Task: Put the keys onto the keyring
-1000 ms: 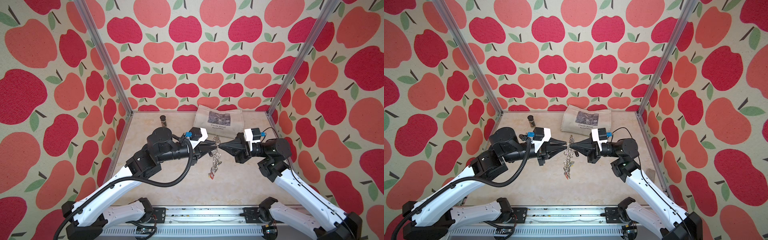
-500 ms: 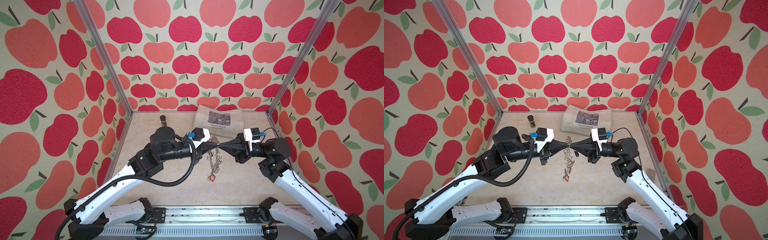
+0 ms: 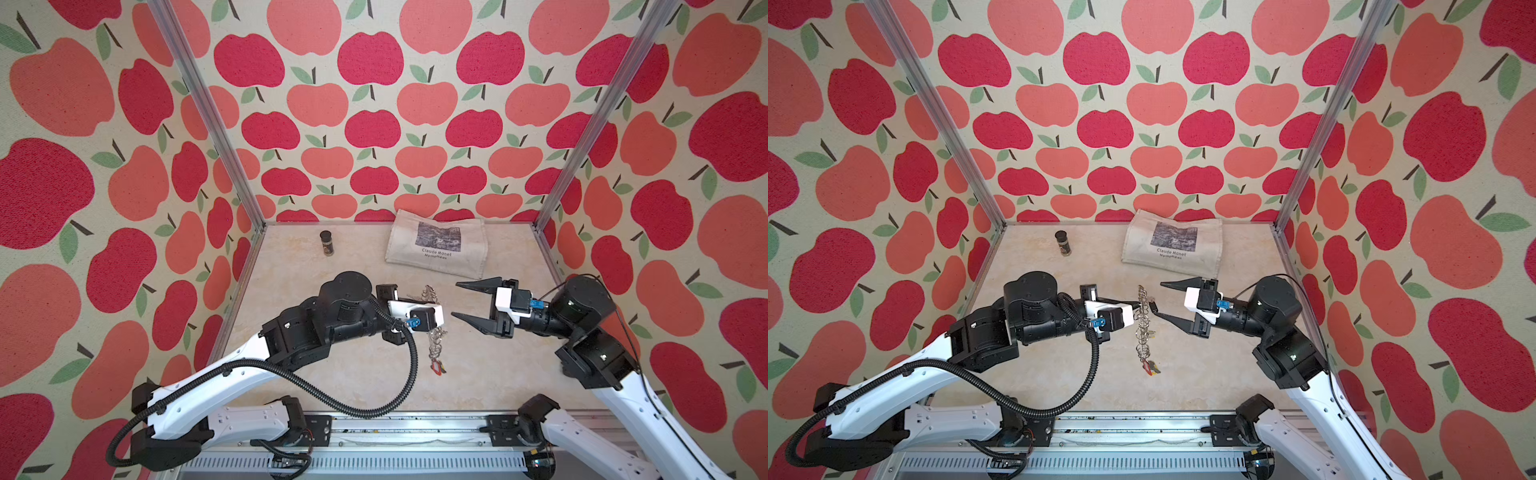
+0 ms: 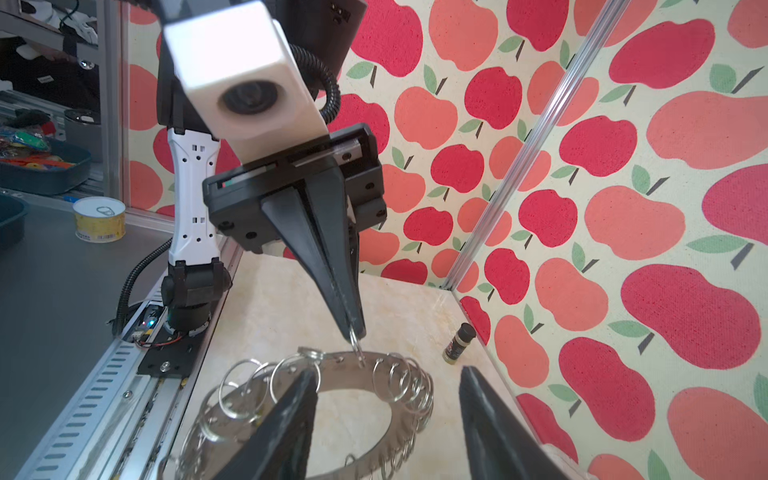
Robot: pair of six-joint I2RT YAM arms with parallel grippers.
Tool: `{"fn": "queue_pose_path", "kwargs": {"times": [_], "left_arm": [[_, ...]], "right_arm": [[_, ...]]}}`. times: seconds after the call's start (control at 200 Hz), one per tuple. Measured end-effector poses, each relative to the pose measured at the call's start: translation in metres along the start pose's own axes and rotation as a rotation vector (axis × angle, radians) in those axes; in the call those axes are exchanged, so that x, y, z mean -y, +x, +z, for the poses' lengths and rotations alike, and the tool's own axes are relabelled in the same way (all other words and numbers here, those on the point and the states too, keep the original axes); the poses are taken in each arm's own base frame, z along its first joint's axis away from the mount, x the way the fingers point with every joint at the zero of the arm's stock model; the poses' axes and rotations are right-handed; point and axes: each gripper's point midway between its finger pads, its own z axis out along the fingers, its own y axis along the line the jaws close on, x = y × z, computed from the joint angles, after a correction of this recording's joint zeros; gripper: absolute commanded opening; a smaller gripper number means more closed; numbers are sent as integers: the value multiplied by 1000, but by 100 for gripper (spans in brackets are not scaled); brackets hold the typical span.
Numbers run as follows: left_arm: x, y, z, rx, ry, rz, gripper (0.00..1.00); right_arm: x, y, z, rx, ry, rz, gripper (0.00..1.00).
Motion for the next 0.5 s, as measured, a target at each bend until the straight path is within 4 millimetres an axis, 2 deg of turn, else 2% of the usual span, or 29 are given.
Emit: {"fn": "queue_pose_path", "kwargs": {"times": [0.205,0.5], "left_arm": [[-3,-3,-4,5,-17,111,0],[0,-1,3,0,-3,179,0]], "right_arm": [[-1,14,2,-61,-15,-64,53],[-4,-2,9,-22,-46,-143,40]]}}
